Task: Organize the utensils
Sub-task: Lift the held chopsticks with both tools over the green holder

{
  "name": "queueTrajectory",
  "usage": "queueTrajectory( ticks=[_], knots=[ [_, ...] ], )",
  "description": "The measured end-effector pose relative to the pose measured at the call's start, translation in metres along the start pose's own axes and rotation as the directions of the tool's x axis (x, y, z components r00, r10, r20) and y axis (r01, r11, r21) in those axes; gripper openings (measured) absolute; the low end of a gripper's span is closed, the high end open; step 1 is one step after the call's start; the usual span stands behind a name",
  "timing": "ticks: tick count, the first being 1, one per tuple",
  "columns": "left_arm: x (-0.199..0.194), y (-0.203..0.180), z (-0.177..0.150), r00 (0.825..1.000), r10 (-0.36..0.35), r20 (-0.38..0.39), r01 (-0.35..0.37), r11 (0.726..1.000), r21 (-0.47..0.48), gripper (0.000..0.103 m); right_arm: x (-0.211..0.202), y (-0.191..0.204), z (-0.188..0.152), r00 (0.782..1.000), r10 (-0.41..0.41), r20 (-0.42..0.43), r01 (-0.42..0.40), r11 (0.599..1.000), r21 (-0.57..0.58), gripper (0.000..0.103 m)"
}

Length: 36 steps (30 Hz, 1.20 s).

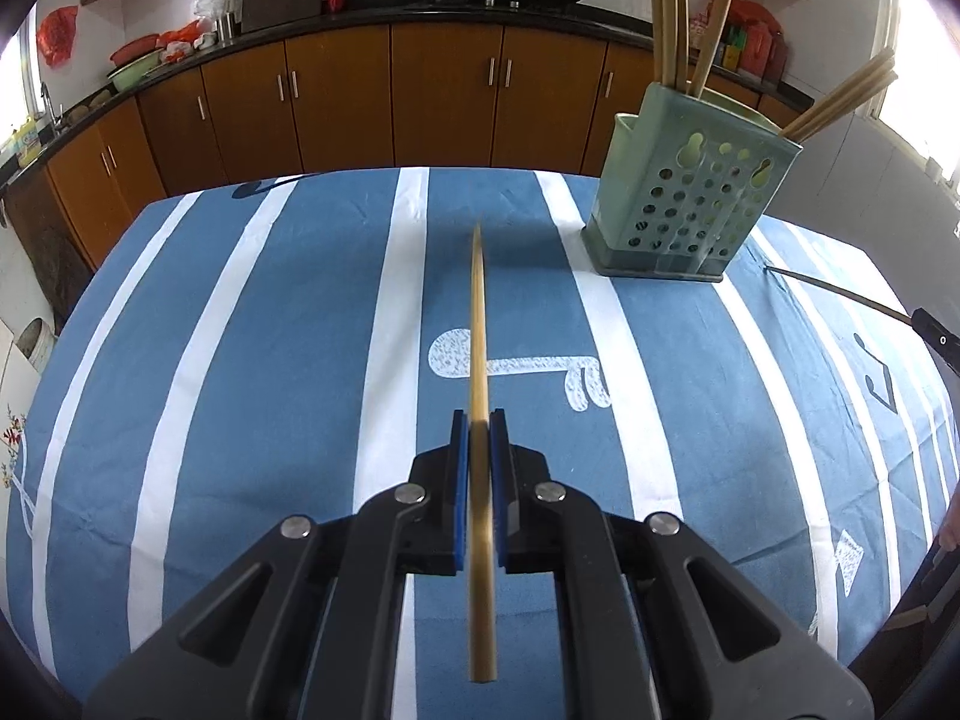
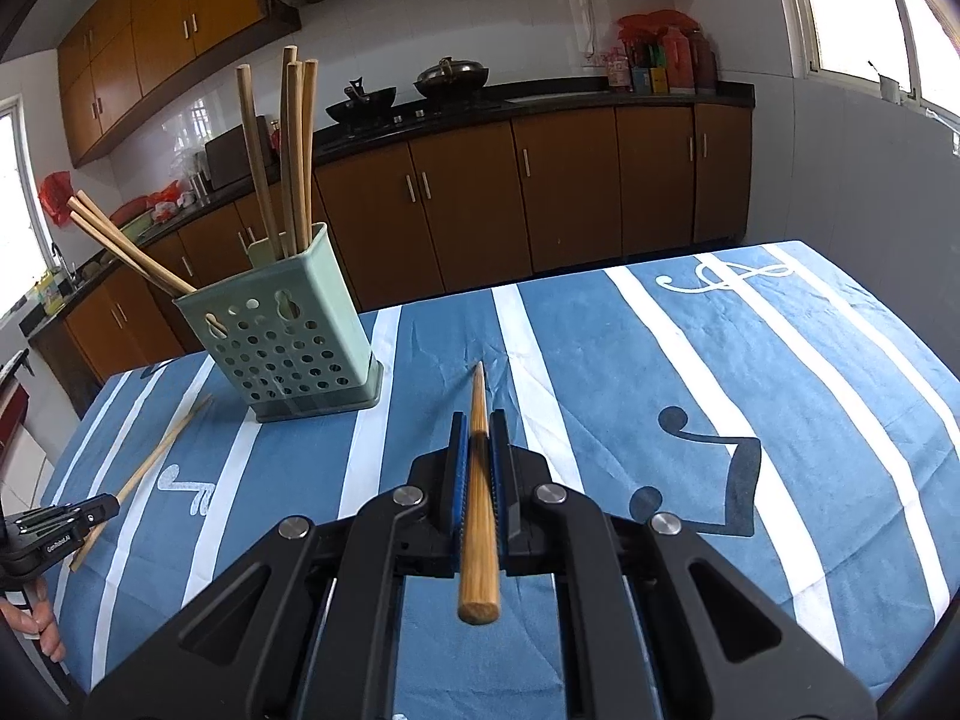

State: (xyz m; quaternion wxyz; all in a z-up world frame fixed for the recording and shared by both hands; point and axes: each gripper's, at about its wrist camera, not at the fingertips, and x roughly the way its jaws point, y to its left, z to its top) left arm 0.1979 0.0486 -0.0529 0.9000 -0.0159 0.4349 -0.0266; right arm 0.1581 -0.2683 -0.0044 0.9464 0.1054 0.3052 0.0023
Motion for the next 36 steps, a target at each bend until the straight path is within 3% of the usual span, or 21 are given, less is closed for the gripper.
queueTrajectory(
  ticks=[9, 19, 28, 33, 36],
  knots=[
    [-0.045, 0.0, 0.026, 0.991, -0.011, 0.133, 0.01, 1.0, 0.006, 0.008, -0.008, 0.0, 0.007, 1.0, 0.009, 0.029, -0.009, 1.0, 0.002, 0.008],
    [-0.091, 0.0, 0.045, 0.956, -0.028, 0.293, 0.043, 0.998, -0.044, 0.008, -0.019, 0.004, 0.019, 0.997, 0.028, 0.071, -0.028, 1.0, -0.002, 0.008],
    [-0.106, -0.011, 0.053, 0.942, -0.068, 0.329, 0.078, 0.997, -0.019, 0.008, -0.029, 0.005, 0.031, 0.992, 0.07, 0.101, -0.071, 0.997, 0.005, 0.008],
    [-0.129, -0.028, 0.063, 0.92, -0.136, 0.367, 0.134, 0.99, 0.031, 0.008, -0.051, 0.01, 0.052, 0.979, 0.141, 0.144, -0.145, 0.989, 0.016, 0.008],
    [-0.148, -0.042, 0.073, 0.897, -0.182, 0.403, 0.17, 0.983, 0.066, 0.008, -0.069, 0.015, 0.069, 0.962, 0.195, 0.191, -0.201, 0.98, 0.012, 0.008]
  ],
)
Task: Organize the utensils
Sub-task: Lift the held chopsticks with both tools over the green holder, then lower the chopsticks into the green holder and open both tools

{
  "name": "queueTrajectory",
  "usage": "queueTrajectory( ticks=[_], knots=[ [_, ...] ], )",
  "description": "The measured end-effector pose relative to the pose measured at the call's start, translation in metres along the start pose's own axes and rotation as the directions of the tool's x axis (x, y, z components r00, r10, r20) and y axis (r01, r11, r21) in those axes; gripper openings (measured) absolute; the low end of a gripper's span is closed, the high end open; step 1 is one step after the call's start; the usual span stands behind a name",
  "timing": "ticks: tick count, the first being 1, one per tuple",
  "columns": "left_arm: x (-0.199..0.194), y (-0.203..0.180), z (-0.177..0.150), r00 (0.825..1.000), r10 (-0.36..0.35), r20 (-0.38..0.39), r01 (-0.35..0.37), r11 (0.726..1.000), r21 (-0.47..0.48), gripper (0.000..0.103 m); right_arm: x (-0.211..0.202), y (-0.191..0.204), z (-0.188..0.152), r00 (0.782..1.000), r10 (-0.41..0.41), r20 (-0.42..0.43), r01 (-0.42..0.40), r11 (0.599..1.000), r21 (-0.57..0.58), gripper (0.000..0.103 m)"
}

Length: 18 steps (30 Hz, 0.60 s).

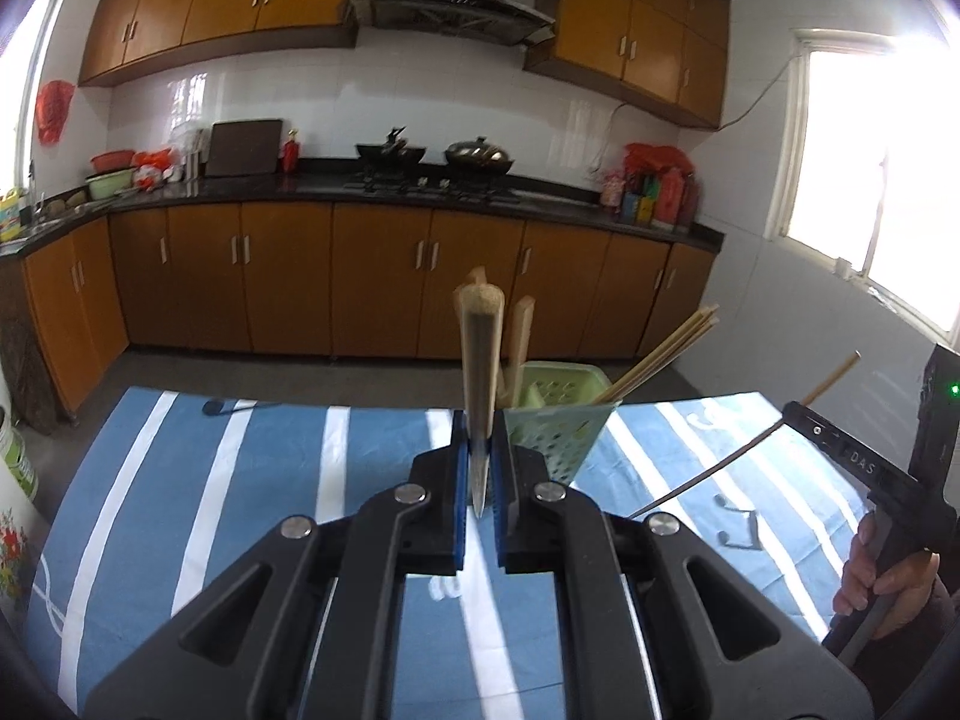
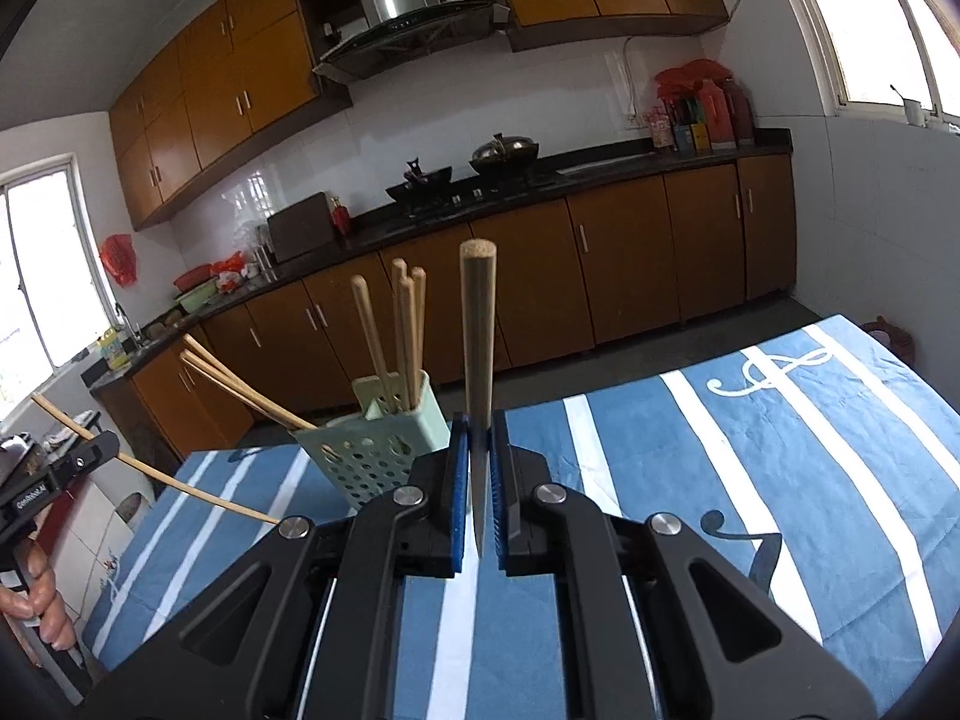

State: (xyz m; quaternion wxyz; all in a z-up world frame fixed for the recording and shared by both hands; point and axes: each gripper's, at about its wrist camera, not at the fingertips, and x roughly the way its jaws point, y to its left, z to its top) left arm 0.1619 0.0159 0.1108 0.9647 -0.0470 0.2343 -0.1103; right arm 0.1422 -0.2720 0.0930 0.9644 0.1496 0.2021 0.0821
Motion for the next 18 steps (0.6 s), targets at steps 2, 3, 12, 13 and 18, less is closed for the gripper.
queueTrajectory(
  ticks=[2, 3, 12, 13, 18],
  knots=[
    [-0.006, -0.009, 0.01, 0.999, -0.023, 0.027, 0.023, 1.0, 0.006, 0.008, -0.009, 0.006, 0.013, 0.999, 0.034, 0.036, -0.034, 0.999, 0.0, 0.008],
    [-0.008, -0.014, 0.017, 0.999, -0.031, 0.044, 0.031, 0.999, 0.01, 0.008, -0.014, 0.01, 0.021, 0.997, 0.054, 0.059, -0.054, 0.999, -0.001, 0.008],
    [0.003, -0.041, 0.066, 0.986, -0.008, 0.167, 0.007, 1.0, 0.007, 0.008, -0.016, 0.051, 0.07, 0.968, 0.111, 0.226, -0.097, 0.993, -0.071, 0.008],
    [0.008, -0.042, 0.069, 0.987, -0.006, 0.163, 0.005, 1.0, 0.005, 0.008, -0.008, 0.056, 0.072, 0.968, 0.11, 0.226, -0.093, 0.992, -0.085, 0.008],
    [0.047, -0.038, 0.071, 0.995, 0.017, 0.094, -0.017, 1.0, -0.001, 0.008, 0.039, 0.064, 0.069, 0.986, 0.077, 0.149, -0.059, 0.991, -0.124, 0.008]
  ],
)
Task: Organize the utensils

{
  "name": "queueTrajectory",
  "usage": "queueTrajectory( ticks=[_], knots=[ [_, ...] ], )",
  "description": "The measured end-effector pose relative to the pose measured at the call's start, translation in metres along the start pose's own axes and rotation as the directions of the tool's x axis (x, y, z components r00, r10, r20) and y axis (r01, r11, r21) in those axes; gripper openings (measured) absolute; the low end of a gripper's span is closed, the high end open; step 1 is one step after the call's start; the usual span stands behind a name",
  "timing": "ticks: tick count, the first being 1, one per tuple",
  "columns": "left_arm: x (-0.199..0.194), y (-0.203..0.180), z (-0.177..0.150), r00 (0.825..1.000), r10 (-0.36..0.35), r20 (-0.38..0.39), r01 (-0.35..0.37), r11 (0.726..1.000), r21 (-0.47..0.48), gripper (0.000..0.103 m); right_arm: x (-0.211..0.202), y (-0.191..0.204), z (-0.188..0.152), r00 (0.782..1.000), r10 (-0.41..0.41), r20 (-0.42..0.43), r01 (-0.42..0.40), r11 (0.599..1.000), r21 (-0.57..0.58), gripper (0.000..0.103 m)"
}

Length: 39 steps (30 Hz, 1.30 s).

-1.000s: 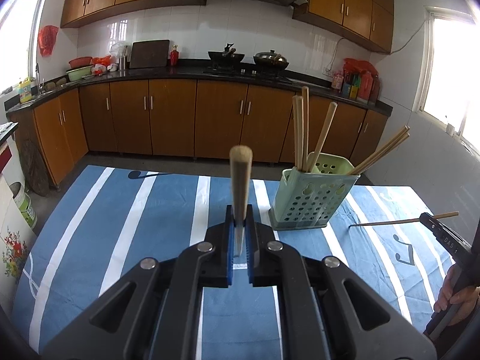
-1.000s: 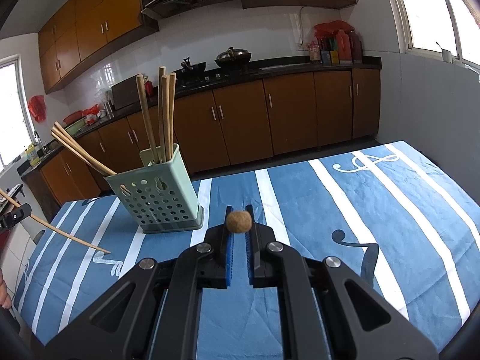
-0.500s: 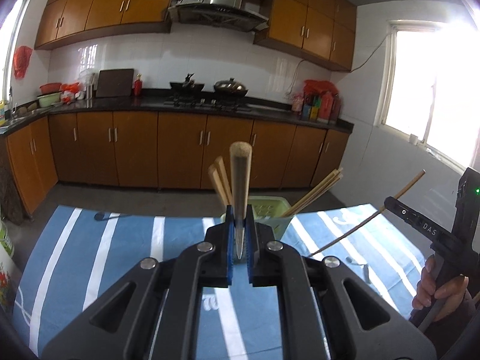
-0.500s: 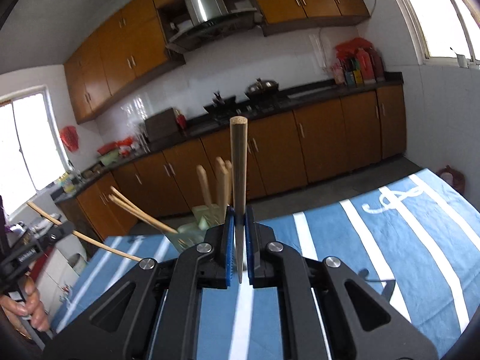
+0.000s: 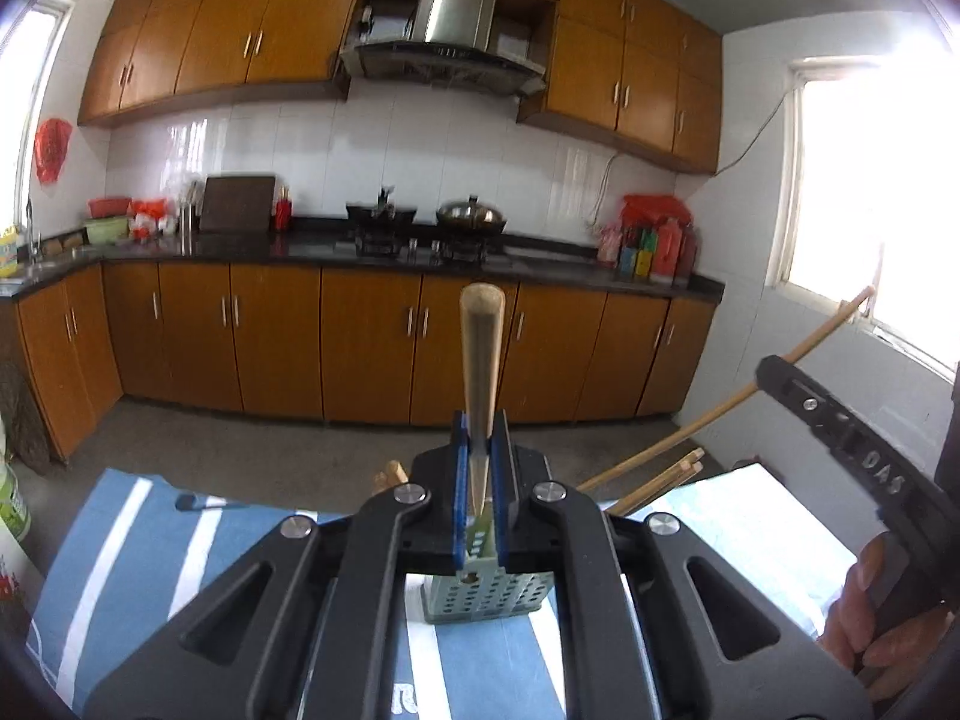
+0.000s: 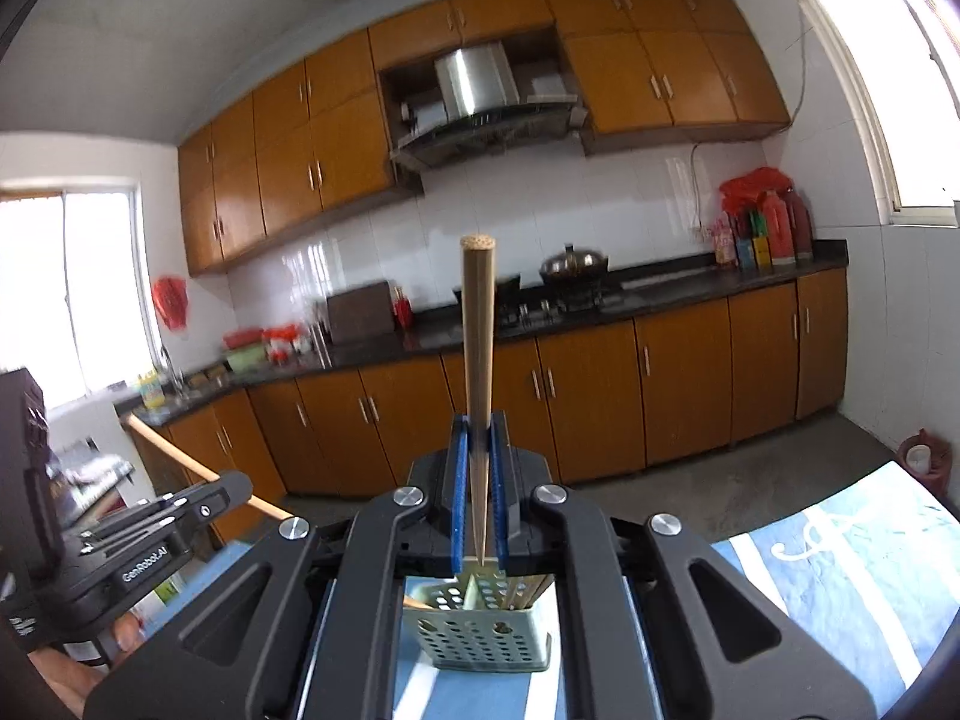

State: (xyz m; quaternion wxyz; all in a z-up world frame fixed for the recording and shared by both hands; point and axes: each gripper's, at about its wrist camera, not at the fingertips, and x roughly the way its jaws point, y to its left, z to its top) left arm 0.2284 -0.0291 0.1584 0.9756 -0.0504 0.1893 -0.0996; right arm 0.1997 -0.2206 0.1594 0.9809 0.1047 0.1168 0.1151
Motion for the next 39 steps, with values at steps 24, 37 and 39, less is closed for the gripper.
queueTrajectory(
  ticks=[24, 37, 39],
  knots=[
    [0.053, 0.017, -0.011, 0.996, -0.016, -0.089, 0.013, 0.999, -0.039, 0.019, 0.044, -0.005, -0.025, 0.986, -0.009, -0.168, 0.014, 0.999, 0.033, 0.035],
    [-0.016, 0.023, -0.01, 0.999, -0.036, 0.009, 0.036, 0.997, -0.068, 0.051, -0.021, -0.003, -0.015, 0.997, -0.067, -0.04, 0.067, 0.998, -0.002, 0.054],
    [-0.034, 0.024, -0.019, 0.999, -0.024, 0.024, 0.025, 0.998, -0.059, 0.058, -0.036, -0.001, -0.022, 0.997, -0.076, -0.023, 0.076, 0.997, -0.008, 0.061]
  ],
)
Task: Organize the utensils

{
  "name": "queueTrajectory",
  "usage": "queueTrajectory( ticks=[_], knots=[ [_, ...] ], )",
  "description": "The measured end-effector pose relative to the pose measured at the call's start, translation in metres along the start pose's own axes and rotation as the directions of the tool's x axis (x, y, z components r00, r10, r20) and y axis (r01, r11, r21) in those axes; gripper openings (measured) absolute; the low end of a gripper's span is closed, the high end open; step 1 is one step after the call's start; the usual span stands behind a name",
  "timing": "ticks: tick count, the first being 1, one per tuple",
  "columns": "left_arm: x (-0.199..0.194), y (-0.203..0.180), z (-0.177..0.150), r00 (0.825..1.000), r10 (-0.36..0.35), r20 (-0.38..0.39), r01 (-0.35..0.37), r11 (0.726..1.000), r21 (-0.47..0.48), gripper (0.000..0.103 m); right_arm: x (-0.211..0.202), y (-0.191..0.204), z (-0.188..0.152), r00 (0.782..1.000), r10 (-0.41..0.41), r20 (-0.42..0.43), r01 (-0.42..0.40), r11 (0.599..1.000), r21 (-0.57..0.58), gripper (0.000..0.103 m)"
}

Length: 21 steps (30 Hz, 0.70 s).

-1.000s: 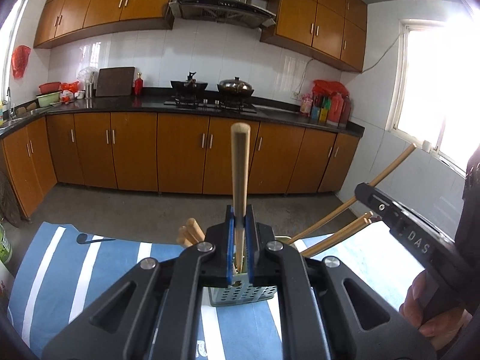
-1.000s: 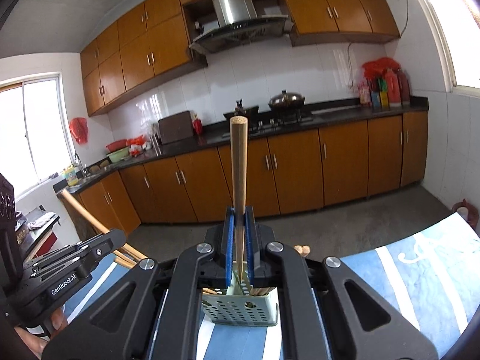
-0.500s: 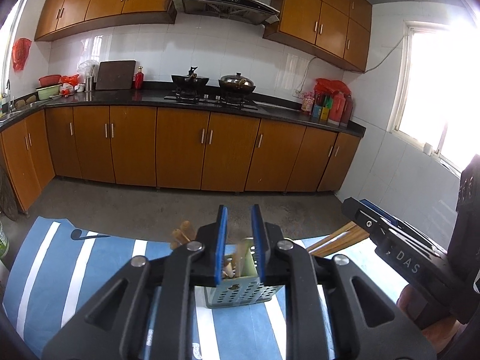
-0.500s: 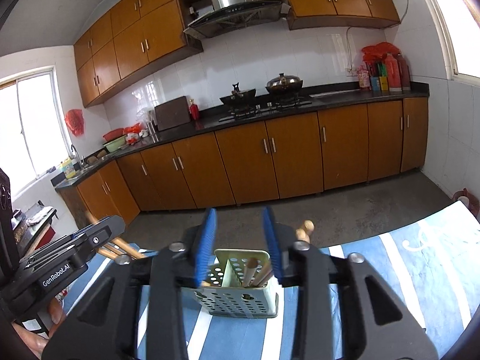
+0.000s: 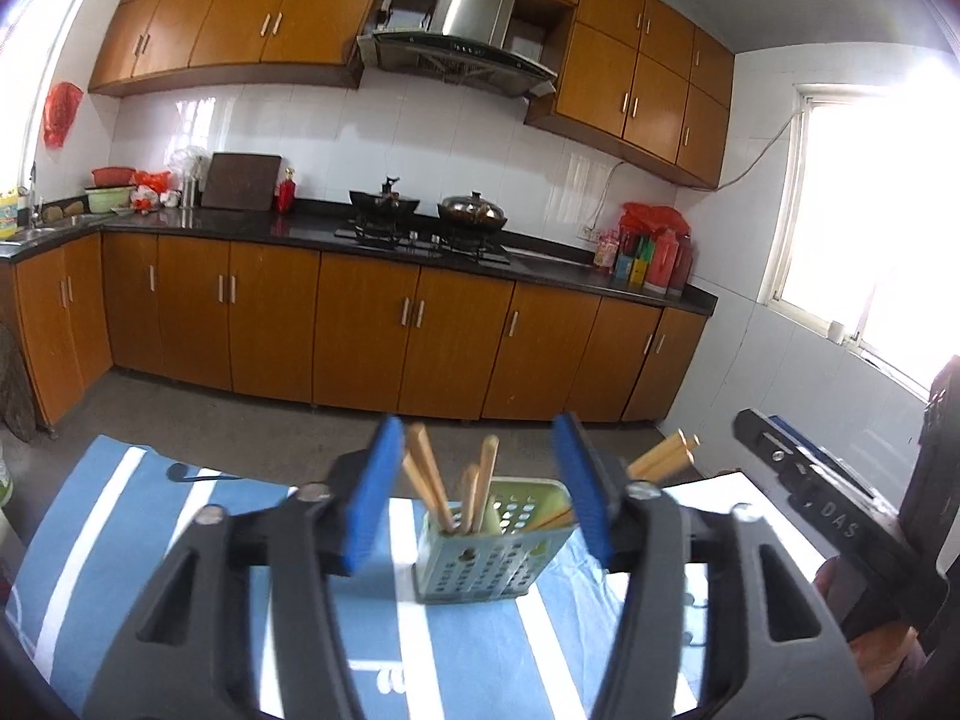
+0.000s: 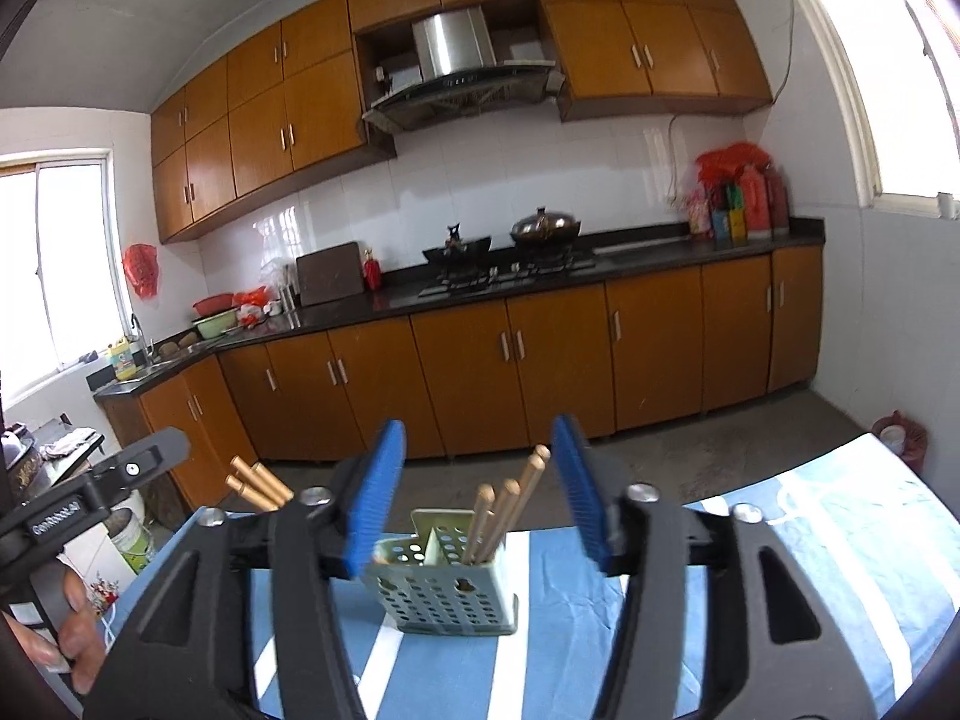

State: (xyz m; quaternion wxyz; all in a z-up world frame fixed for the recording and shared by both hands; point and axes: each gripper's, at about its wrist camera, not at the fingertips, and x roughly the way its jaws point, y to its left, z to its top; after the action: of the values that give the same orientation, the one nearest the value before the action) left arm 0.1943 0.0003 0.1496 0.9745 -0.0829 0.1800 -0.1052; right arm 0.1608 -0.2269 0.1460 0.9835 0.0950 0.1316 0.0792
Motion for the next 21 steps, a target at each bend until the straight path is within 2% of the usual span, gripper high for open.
queueTrajectory(
  ticks=[5, 8, 14, 17, 21],
  knots=[
    [-0.039, 0.002, -0.037, 0.999, 0.03, 0.023, -0.031, 0.999, 0.036, 0.088, -0.033, 0.007, -0.028, 1.0, -0.014, 0.024, 0.015, 1.0, -0.024, 0.094],
    [-0.056, 0.003, -0.059, 0.997, 0.069, 0.035, -0.071, 0.994, 0.077, 0.099, -0.047, 0.013, -0.046, 0.998, -0.055, 0.043, 0.057, 0.996, -0.062, 0.101],
    [-0.085, 0.012, -0.102, 0.988, 0.149, 0.048, -0.153, 0.984, 0.089, 0.099, -0.071, 0.021, -0.08, 0.992, -0.109, 0.068, 0.116, 0.988, -0.103, 0.101],
    [-0.099, 0.013, -0.121, 0.98, 0.186, 0.067, -0.192, 0.976, 0.104, 0.099, -0.081, 0.03, -0.097, 0.989, -0.134, 0.068, 0.143, 0.976, -0.162, 0.101],
    [-0.112, 0.01, -0.141, 0.975, 0.206, 0.08, -0.215, 0.968, 0.127, 0.099, -0.09, 0.035, -0.117, 0.991, -0.123, 0.049, 0.131, 0.973, -0.191, 0.101]
  ],
)
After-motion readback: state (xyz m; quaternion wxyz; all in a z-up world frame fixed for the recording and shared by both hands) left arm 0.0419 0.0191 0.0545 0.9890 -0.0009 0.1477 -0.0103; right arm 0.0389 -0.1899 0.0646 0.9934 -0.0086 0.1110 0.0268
